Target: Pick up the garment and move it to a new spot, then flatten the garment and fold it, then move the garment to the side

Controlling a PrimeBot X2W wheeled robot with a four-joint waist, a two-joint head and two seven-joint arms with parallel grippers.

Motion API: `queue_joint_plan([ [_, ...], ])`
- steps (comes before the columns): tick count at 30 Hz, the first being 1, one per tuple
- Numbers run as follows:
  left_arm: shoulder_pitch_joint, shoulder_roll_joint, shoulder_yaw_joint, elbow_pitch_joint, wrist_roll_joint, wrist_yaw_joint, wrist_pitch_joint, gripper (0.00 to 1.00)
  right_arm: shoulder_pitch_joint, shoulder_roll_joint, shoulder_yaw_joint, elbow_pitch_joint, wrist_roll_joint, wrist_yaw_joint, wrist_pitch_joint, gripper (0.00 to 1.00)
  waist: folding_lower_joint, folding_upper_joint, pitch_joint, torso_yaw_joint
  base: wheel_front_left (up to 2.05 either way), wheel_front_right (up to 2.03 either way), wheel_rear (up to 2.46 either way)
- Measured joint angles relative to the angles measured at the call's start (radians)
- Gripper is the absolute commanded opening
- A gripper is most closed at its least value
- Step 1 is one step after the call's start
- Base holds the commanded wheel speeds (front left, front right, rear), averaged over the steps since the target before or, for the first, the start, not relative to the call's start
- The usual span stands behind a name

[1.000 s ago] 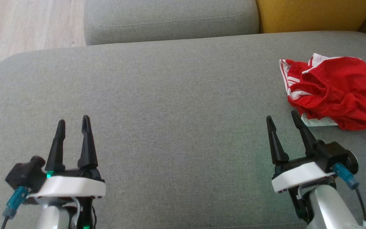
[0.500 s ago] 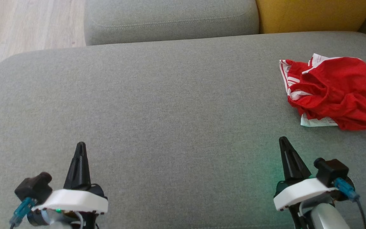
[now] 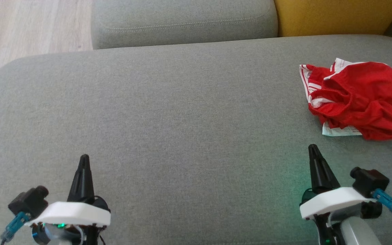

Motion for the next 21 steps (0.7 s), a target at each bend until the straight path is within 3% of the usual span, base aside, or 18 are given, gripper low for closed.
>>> queue_joint_plan([
  [21, -0.021, 0.001, 0.024, 0.02, -0.211, -0.018, 0.062, 0.0, 0.0, -0.001, -0.035, -0.016, 0.262, 0.0, 0.051, 0.0, 0.0, 0.0, -0.005, 0.003, 0.0, 0.0, 0.0],
])
